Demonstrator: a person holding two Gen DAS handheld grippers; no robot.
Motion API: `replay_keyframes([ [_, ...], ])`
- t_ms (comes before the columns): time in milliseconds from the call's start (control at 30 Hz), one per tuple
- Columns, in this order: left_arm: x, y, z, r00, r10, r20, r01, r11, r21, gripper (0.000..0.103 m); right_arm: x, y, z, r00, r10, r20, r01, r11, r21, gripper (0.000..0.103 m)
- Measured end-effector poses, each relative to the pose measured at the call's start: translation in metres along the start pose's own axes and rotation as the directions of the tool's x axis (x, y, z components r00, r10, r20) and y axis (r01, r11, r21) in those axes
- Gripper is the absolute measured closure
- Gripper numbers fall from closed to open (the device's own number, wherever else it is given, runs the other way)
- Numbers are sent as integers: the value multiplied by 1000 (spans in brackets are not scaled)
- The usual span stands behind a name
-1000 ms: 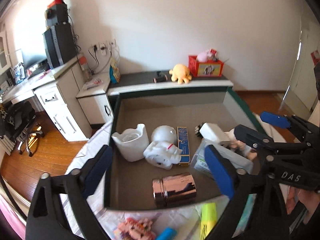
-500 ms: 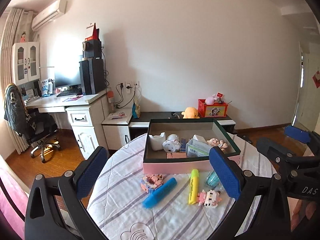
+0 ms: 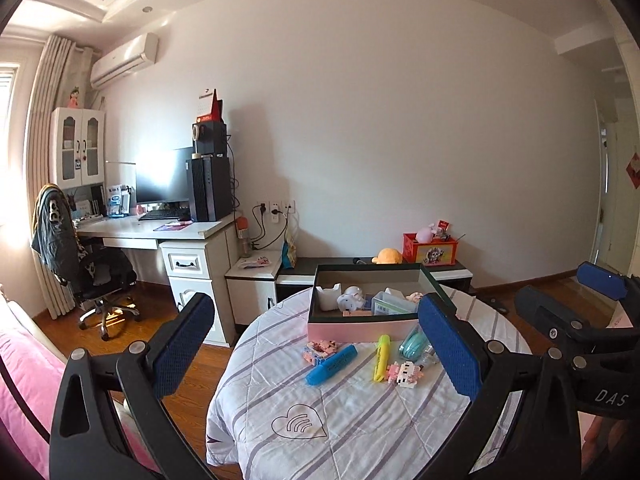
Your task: Organize rigid objects
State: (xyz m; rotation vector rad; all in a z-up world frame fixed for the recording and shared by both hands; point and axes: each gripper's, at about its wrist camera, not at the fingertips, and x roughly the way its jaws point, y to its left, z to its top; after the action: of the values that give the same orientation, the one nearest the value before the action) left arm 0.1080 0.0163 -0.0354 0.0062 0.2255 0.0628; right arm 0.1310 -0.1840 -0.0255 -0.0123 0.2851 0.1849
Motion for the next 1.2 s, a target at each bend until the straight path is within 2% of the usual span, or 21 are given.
replay_keyframes([
  [367, -33, -1, 6, 999, 21, 40, -21, 1000, 3, 0, -37, 6, 4, 999, -13, 51, 13, 1000, 0, 0],
  [1200, -24, -8, 5, 1000, 3, 10, -3, 1000, 4, 0, -38, 1, 3, 997, -62, 44, 62, 998, 6, 0],
])
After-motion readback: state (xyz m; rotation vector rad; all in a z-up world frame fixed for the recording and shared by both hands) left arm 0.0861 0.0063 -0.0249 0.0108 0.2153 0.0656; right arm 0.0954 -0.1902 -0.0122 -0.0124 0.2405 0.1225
